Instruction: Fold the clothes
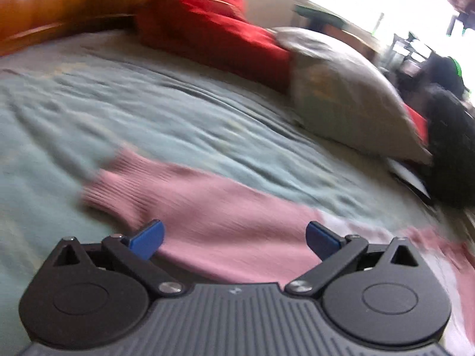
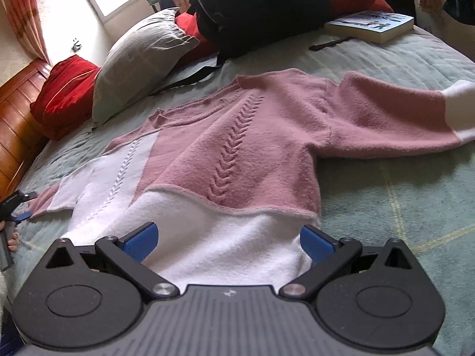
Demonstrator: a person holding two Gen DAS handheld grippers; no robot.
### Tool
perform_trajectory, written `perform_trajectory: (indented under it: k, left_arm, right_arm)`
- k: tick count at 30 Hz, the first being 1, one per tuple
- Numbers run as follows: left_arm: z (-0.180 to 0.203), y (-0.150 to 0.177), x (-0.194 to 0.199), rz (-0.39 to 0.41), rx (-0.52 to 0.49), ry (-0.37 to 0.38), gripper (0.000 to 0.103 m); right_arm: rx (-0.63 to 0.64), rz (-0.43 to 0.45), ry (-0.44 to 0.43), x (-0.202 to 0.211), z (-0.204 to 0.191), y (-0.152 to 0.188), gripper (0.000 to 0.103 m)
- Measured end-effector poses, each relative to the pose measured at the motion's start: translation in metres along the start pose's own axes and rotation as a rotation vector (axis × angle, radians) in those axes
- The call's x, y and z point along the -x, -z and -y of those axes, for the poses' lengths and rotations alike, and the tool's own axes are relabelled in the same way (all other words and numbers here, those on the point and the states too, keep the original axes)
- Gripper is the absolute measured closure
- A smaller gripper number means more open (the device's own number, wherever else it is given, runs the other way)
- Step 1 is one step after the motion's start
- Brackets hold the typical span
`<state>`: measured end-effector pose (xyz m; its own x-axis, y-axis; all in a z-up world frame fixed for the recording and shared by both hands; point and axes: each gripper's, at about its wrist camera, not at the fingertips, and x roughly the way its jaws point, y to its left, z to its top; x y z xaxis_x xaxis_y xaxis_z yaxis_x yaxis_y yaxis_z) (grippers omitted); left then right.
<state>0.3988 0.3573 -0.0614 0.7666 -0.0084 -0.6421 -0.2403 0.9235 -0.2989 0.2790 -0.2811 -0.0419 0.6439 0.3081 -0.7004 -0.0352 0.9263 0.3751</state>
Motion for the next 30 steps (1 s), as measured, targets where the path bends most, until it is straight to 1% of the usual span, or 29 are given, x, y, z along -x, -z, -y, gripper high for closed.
perform_trajectory:
  k: [3, 4, 6, 7, 8, 10, 12, 14, 16, 17, 18, 19, 22, 25, 28, 29, 30]
  left_arm:
    - [-0.007, -0.014, -0.001, 0.020, 0.042, 0.025, 0.002]
    - [-0.008, -0.017, -0.004, 0.015, 0.058, 0.077, 0.002]
    - [-0.009, -0.019, -0.015, -0.021, 0.093, 0.206, 0.001]
    - [-0.010, -0.018, -0.021, -0.038, 0.109, 0.252, 0.001]
    - [-0.012, -0.018, -0.026, -0.041, 0.130, 0.247, 0.001]
    - [-0.022, -0.017, -0.033, -0.027, 0.183, 0.143, 0.002]
    - [-0.028, -0.018, -0.029, -0.007, 0.223, 0.099, 0.004]
    - [-0.033, -0.019, -0.025, 0.011, 0.257, 0.053, 0.004]
    - [-0.013, -0.023, -0.015, 0.018, 0.158, -0.045, 0.004]
    - [0.001, -0.023, -0.010, 0.017, 0.092, -0.084, 0.004]
    - [0.017, -0.022, -0.006, 0.007, 0.027, -0.094, 0.004]
    - [0.031, -0.021, -0.002, 0.000, -0.026, -0.078, 0.004]
    - [0.087, -0.010, 0.010, -0.024, -0.159, 0.035, 0.004]
    - [0.155, 0.010, 0.021, -0.046, -0.313, 0.175, 0.004]
    - [0.222, 0.041, 0.021, -0.100, -0.448, 0.327, 0.003]
    - [0.242, 0.053, 0.021, -0.128, -0.502, 0.370, 0.003]
    - [0.259, 0.068, 0.019, -0.144, -0.543, 0.395, 0.003]
  right_arm:
    - [0.010, 0.013, 0.007, 0.003, -0.004, -0.002, 0.000]
    - [0.015, 0.016, 0.011, 0.004, -0.006, -0.002, 0.000]
    - [0.025, 0.018, 0.018, 0.005, -0.010, -0.003, 0.000]
    - [0.029, 0.018, 0.020, 0.006, -0.012, -0.004, 0.000]
    - [0.035, 0.017, 0.023, 0.005, -0.014, -0.004, 0.000]
    - [0.046, 0.013, 0.032, 0.005, -0.017, -0.005, 0.000]
    - [0.061, 0.011, 0.036, 0.006, -0.019, -0.005, 0.000]
    - [0.077, 0.012, 0.037, 0.007, -0.021, -0.005, 0.000]
    - [0.073, 0.016, 0.039, 0.006, -0.022, -0.005, 0.000]
    - [0.070, 0.017, 0.038, 0.006, -0.022, -0.005, 0.000]
    - [0.065, 0.016, 0.030, 0.006, -0.023, -0.005, 0.000]
    - [0.071, 0.015, 0.025, 0.007, -0.025, -0.004, 0.000]
    - [0.088, 0.015, 0.010, 0.010, -0.030, 0.000, 0.000]
    - [0.101, 0.028, 0.004, 0.019, -0.032, 0.004, 0.000]
    - [0.099, 0.042, 0.009, 0.031, -0.027, 0.009, 0.000]
    - [0.092, 0.041, 0.015, 0.035, -0.023, 0.011, 0.000]
    - [0.085, 0.043, 0.023, 0.039, -0.018, 0.013, 0.000]
